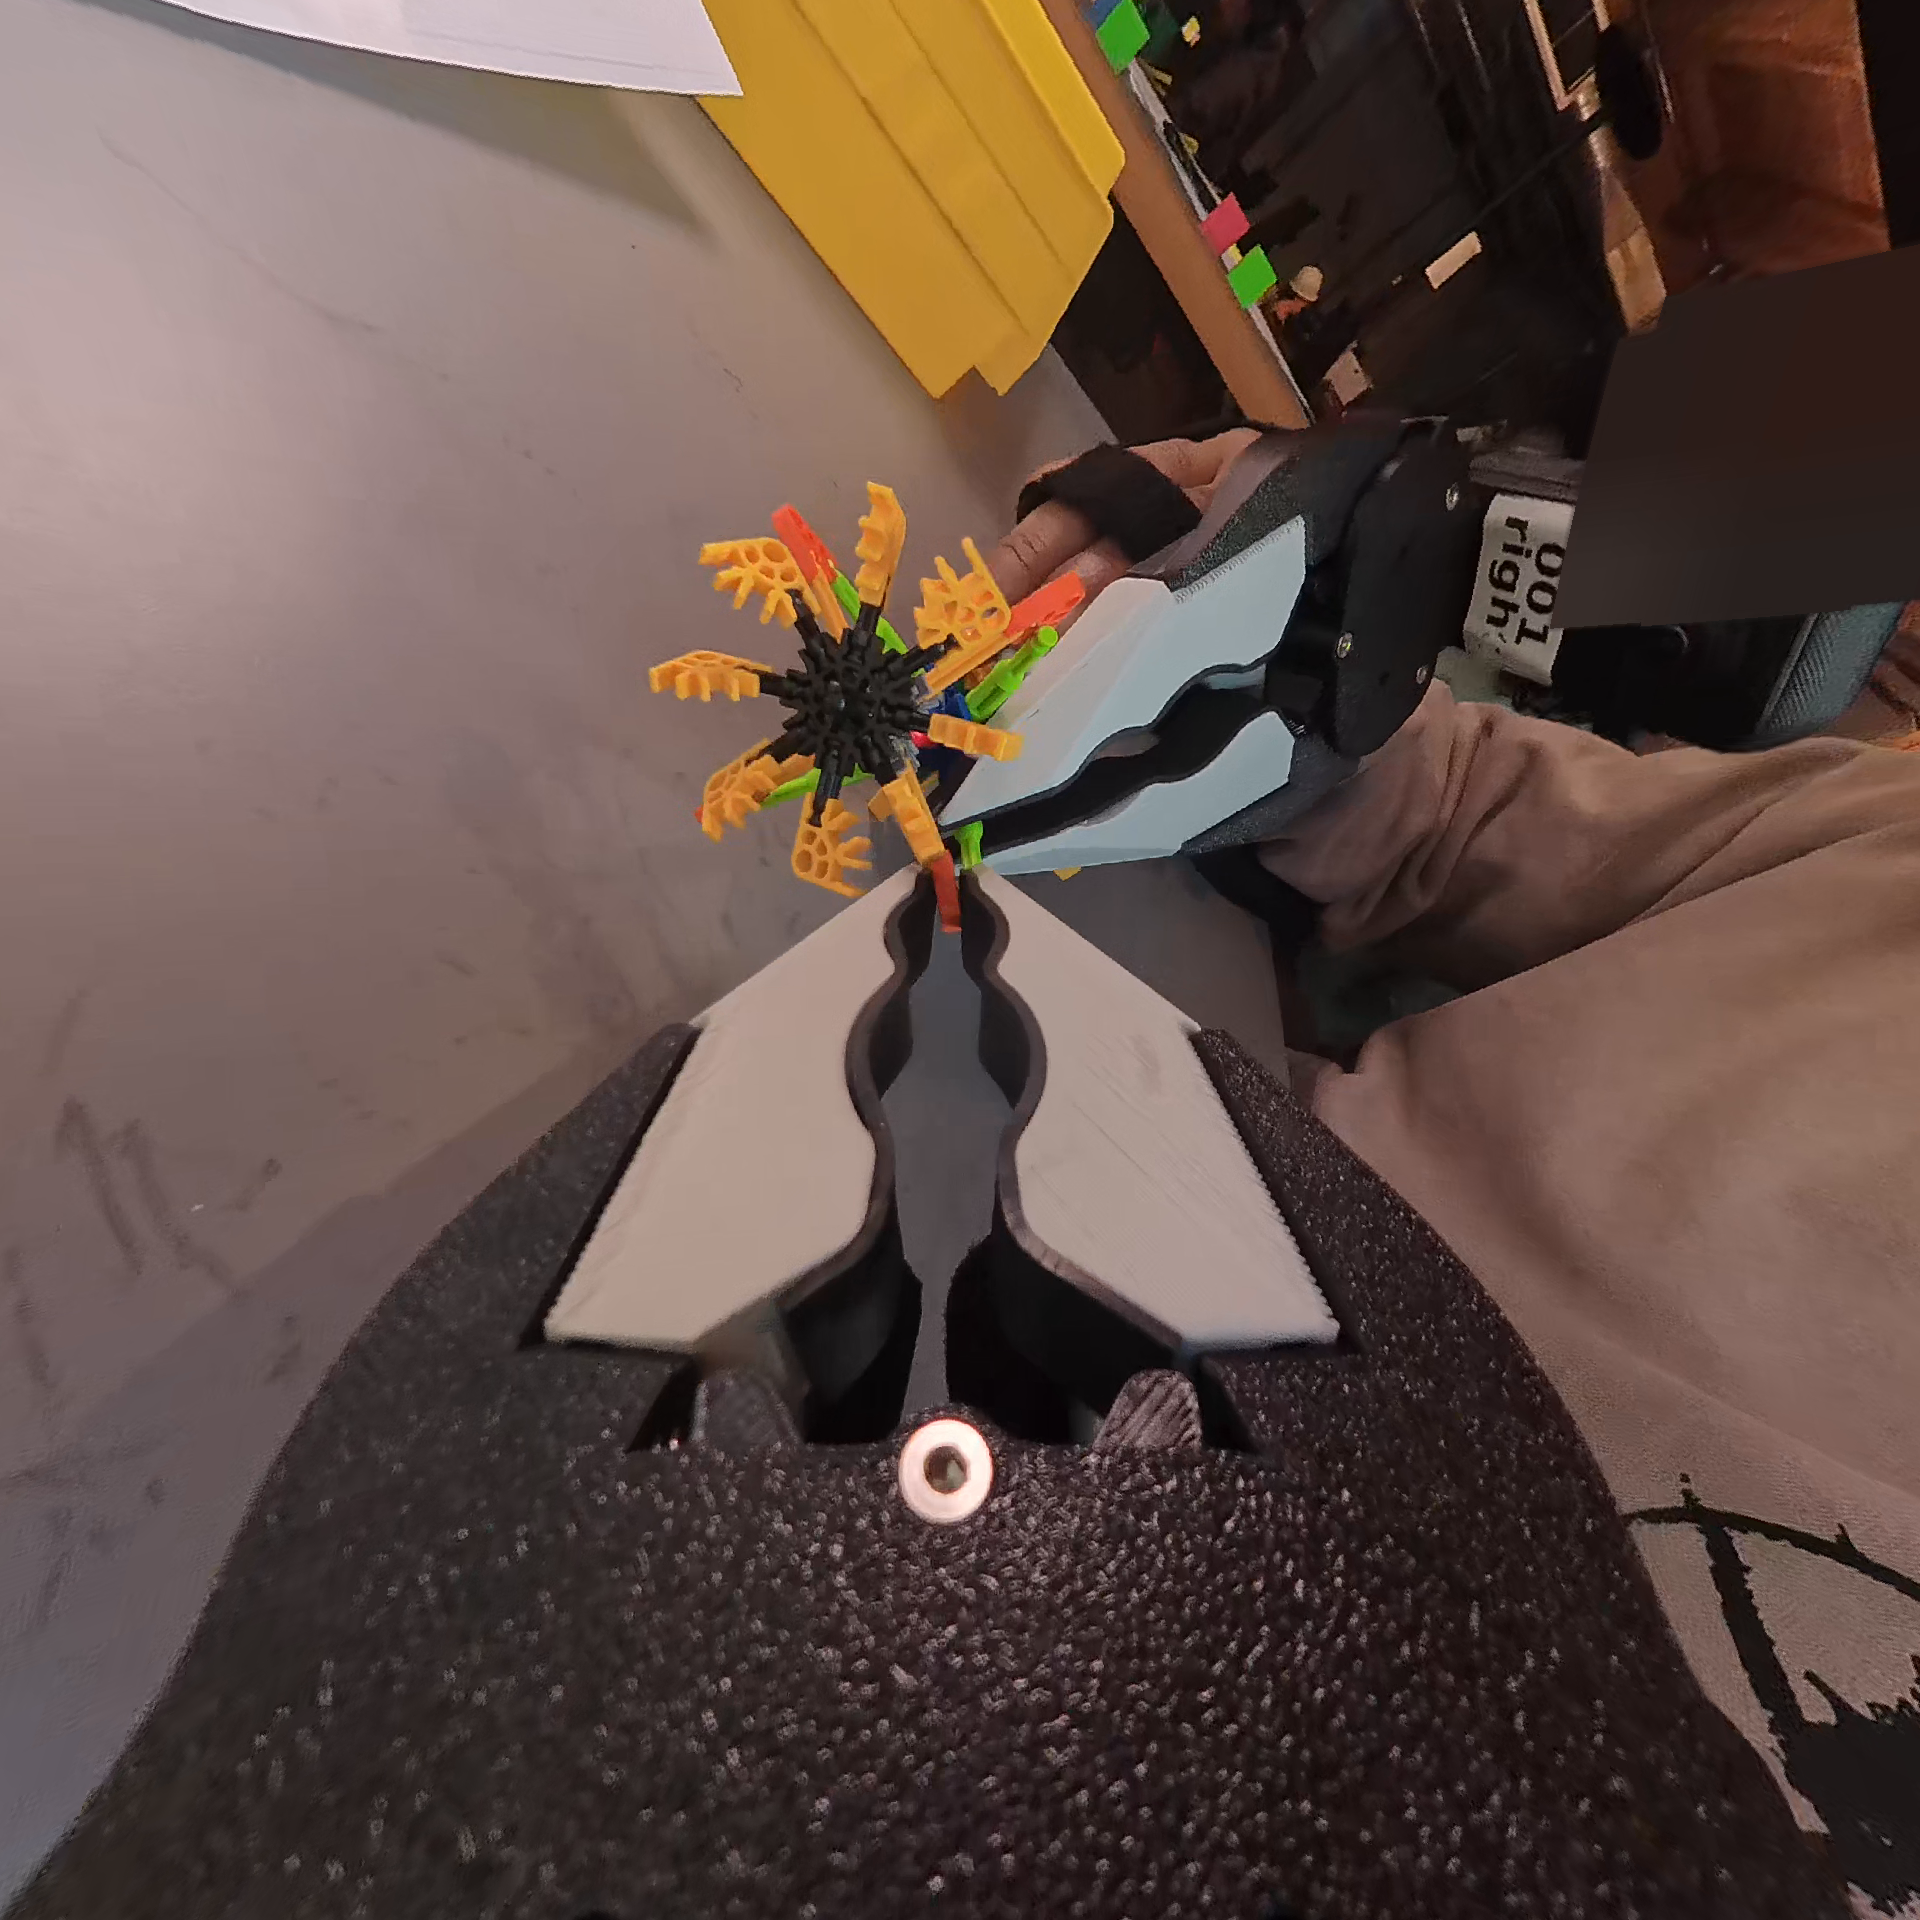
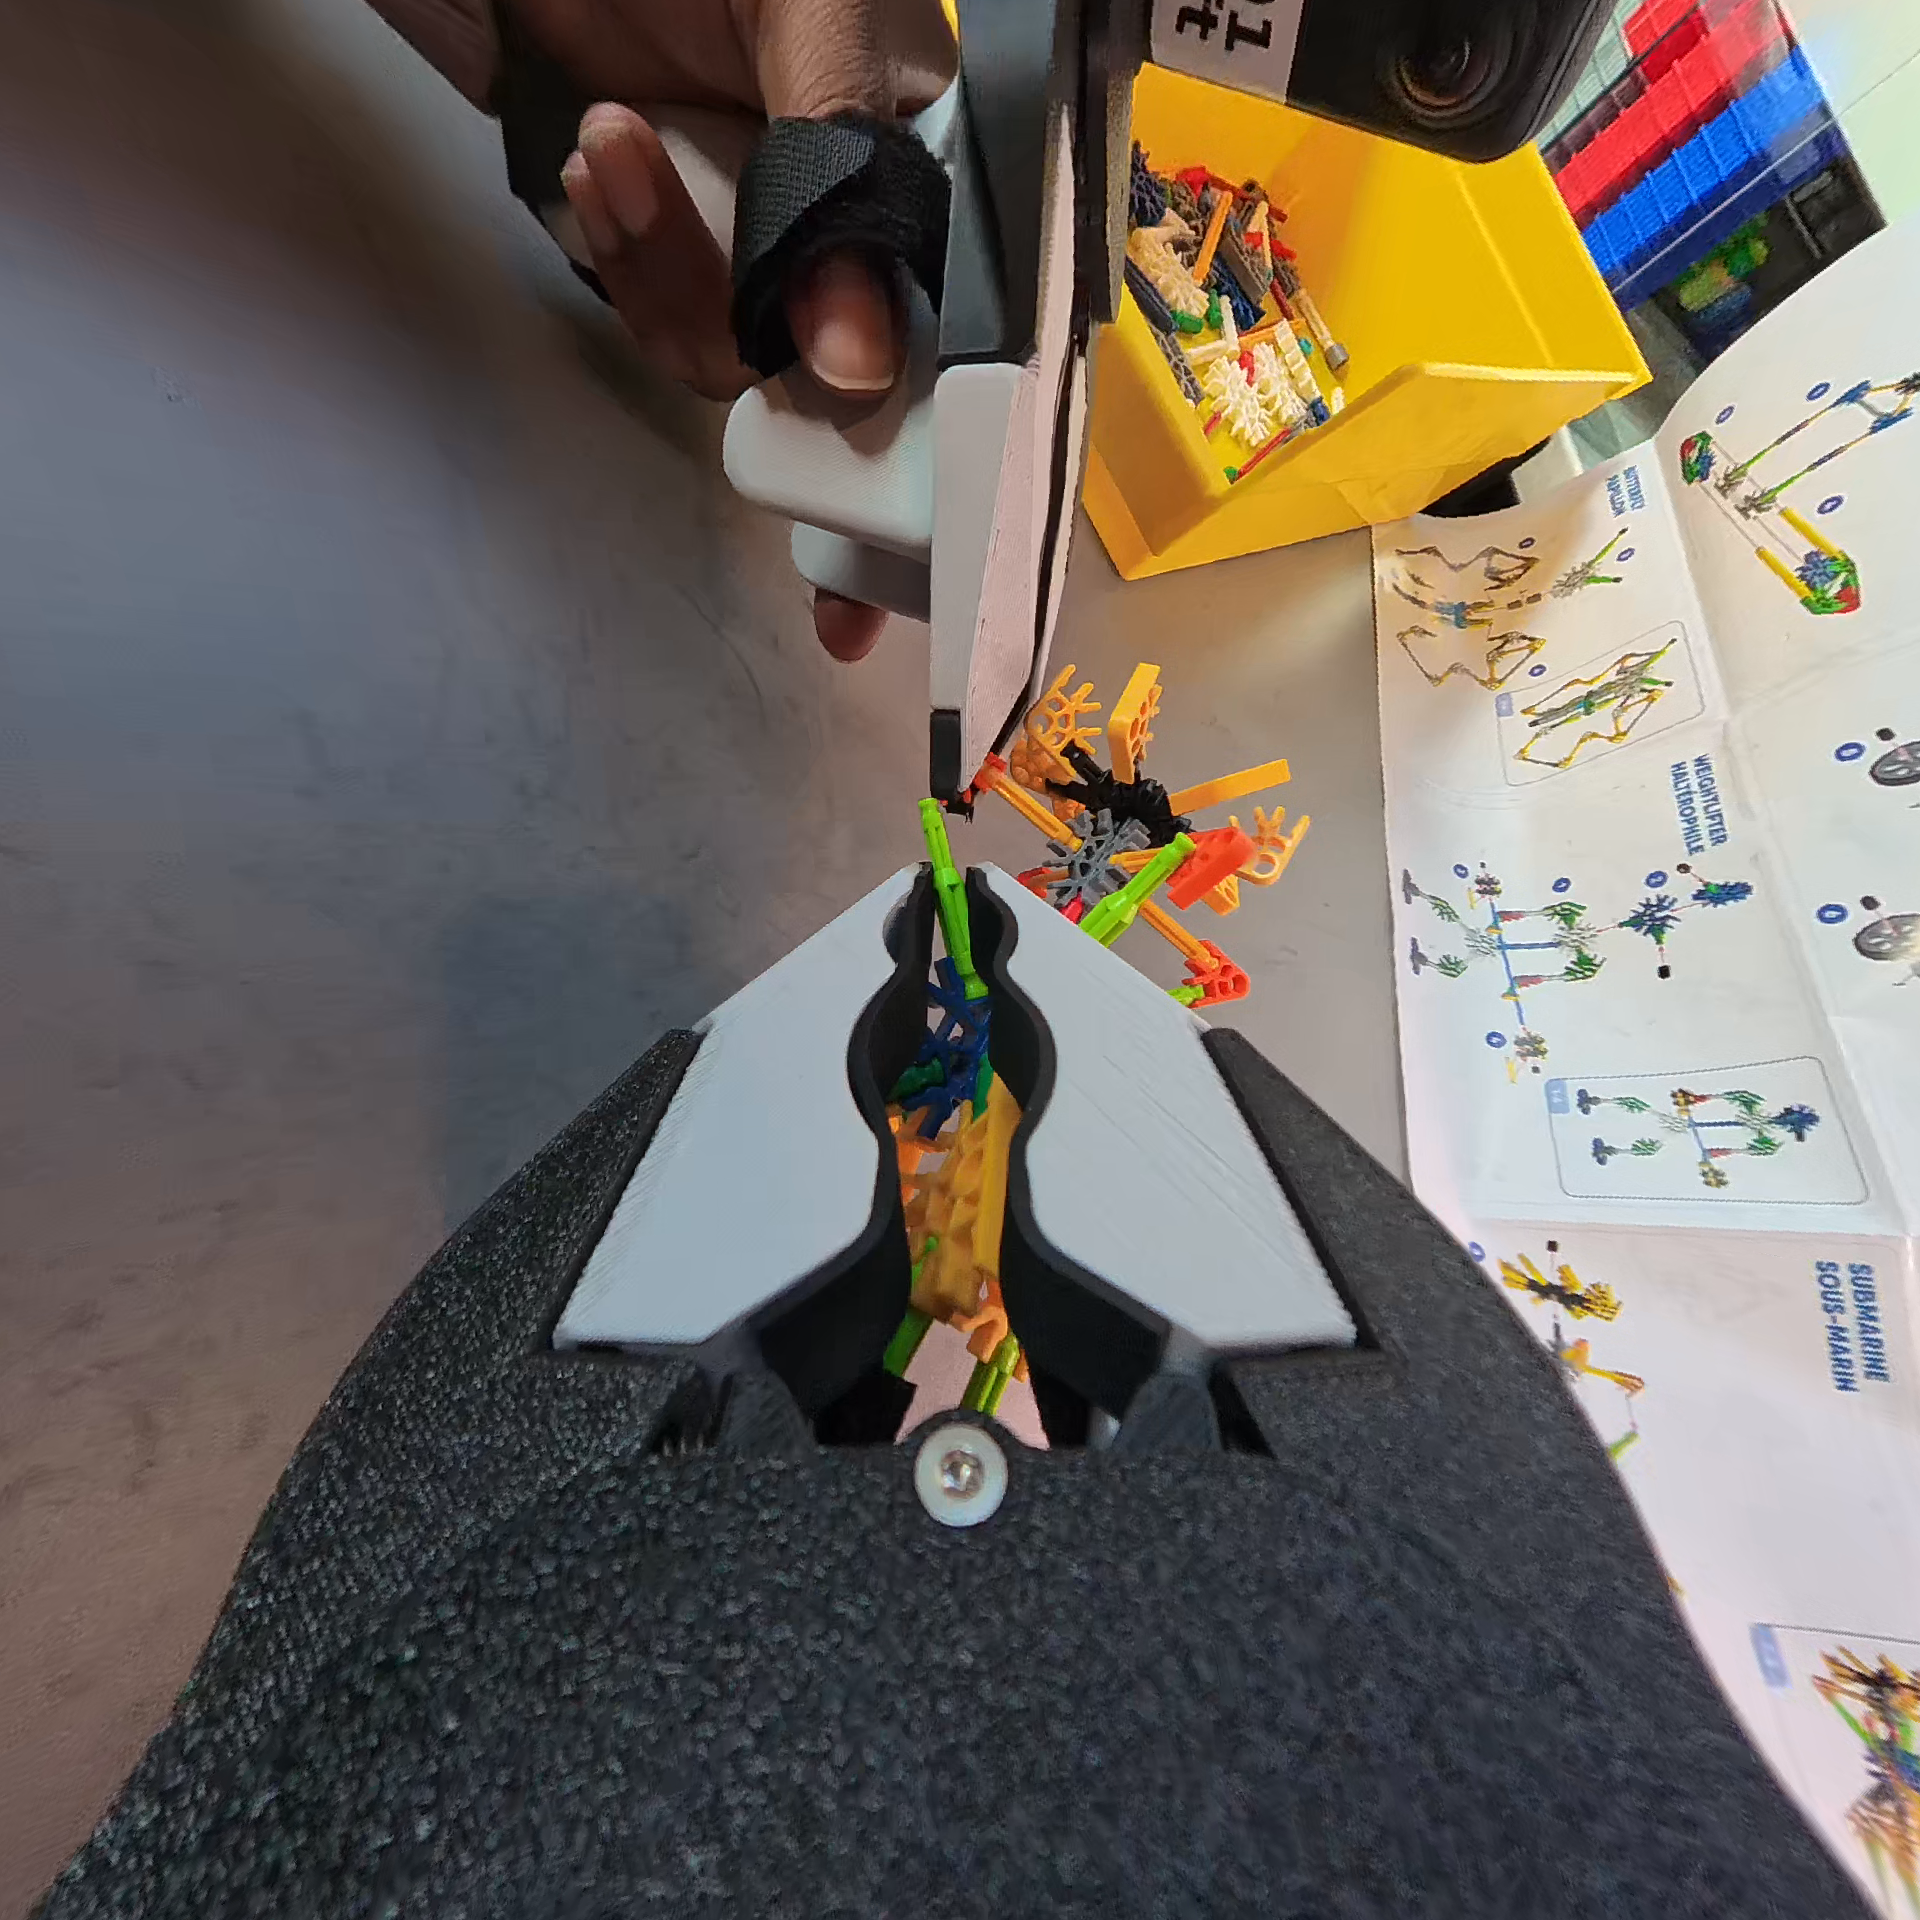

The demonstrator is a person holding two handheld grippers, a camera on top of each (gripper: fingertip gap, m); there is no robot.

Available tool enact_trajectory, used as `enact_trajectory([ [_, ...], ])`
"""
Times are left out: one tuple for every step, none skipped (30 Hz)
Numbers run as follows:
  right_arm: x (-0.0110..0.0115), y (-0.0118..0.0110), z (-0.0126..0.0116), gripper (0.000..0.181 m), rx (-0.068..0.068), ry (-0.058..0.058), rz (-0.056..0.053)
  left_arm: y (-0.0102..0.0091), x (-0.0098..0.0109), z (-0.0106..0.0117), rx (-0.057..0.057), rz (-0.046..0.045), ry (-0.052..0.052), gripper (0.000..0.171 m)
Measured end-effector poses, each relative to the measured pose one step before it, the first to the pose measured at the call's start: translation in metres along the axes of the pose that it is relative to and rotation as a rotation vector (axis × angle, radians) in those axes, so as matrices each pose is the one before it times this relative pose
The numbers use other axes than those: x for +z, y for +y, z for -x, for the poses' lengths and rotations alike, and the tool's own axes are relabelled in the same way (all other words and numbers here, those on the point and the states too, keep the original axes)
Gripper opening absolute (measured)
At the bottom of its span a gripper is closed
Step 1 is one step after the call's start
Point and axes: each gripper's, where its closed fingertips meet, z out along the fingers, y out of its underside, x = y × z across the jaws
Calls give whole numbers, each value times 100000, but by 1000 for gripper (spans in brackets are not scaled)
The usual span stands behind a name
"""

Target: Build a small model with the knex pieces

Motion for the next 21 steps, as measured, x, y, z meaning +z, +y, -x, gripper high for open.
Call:
enact_trajectory([
  [-71,-144,70,3,2660,-1491,-1049,52,-39,-125,2610,943,-409,4],
  [-31,-76,49,3,1821,-1109,-386,43,-18,-70,3073,756,-787,4],
  [-11,-35,39,2,1117,-511,-48,51,-17,-23,2303,801,-980,4],
  [8,-35,51,3,505,-242,15,61,-36,-37,1895,909,-832,4],
  [10,-51,88,3,494,-442,97,88,-50,-62,1955,927,-477,5],
  [-21,-106,122,3,565,-740,-252,101,-75,-113,1759,807,105,5],
  [-8,-108,140,3,514,-814,-400,127,-82,-105,1171,907,469,5],
  [30,-88,151,3,282,-732,-209,135,-66,-42,357,977,364,6],
  [80,-5,51,3,-605,191,378,82,-38,90,73,635,-461,7],
  [100,50,19,3,-1530,486,795,80,-19,107,555,454,-691,7],
  [61,4,49,3,-1193,35,343,58,-49,-45,227,234,367,8],
  [20,-8,-18,2,-338,193,187,13,-87,-181,-578,-90,1431,9],
  [-2,66,-87,3,63,421,159,-10,-86,-86,-1086,-240,905,12],
  [-20,91,-67,3,432,163,99,-53,-105,49,-924,-474,7,11],
  [-30,49,-9,2,-283,98,-30,-137,-109,161,-1105,-851,-744,11],
  [-6,52,17,3,-508,115,261,-153,-92,114,-1351,-999,-258,10],
  [10,-24,32,3,-355,131,83,-99,-61,-30,-1144,-742,726,9],
  [25,-15,23,3,-462,152,180,15,-4,46,-833,-78,207,9],
  [31,21,-27,2,-321,367,257,95,54,90,-367,482,-474,8],
  [16,19,-5,2,168,68,-28,32,26,32,474,333,-623,7],
  [-12,0,-22,2,770,-174,-276,27,5,18,1311,425,-1052,7],
])
